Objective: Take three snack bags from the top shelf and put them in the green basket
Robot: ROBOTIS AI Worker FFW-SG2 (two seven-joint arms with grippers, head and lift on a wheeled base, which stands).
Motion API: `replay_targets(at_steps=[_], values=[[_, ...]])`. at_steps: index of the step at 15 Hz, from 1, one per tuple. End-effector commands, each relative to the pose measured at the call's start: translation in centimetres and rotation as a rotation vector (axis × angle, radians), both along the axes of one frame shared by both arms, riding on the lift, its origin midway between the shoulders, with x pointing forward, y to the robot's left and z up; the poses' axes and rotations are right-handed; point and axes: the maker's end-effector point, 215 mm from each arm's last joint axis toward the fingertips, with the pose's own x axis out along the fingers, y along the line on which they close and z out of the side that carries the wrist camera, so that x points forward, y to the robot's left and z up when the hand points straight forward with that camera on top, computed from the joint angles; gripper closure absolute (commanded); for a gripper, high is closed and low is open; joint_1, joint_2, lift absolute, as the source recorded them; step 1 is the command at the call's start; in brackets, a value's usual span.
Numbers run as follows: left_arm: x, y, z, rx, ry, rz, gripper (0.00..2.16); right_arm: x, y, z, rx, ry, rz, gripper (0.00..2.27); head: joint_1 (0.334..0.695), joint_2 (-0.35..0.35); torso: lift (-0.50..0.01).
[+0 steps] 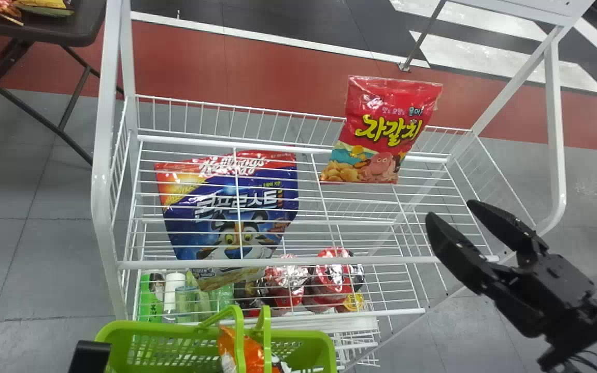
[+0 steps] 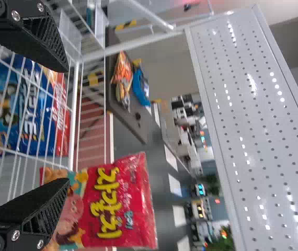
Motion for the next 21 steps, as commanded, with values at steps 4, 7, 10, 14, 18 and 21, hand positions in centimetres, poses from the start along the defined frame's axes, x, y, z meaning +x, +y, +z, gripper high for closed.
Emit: replay_targets(at_steps=[4,7,10,14,18,21], values=[[-0.4,0.4,-0.1,-0.012,0.017,0.0,1.77,1.8,6.4,-2.5,-0.07,-0.021,-0.099,0.06,0.695,-0.35,-0.044],[-0.1,0.8,-0.2,-0.018,0.016,0.013,1.77,2.4,7.3,-1.8,-0.068,-0.114,-0.145,0.05,0.695,-0.35,-0.044],[0.1,0.9,-0.1,-0.021,0.012,0.016,1.77,2.6,7.2,-2.1,-0.062,-0.113,-0.146,0.04,0.695,-0.35,-0.044],[0.3,0.9,0.1,-0.024,0.008,0.017,1.77,2.9,6.9,-2.2,-0.06,-0.112,-0.15,0.04,0.695,-0.35,-0.044],[0.5,1.0,0.0,-0.019,0.006,0.02,1.77,3.3,6.7,-2.5,-0.056,-0.113,-0.152,0.04,0.695,-0.35,-0.044],[0.6,1.0,0.0,-0.017,0.005,0.02,1.77,3.5,6.6,-2.4,-0.056,-0.116,-0.153,0.04,0.695,-0.35,-0.044]])
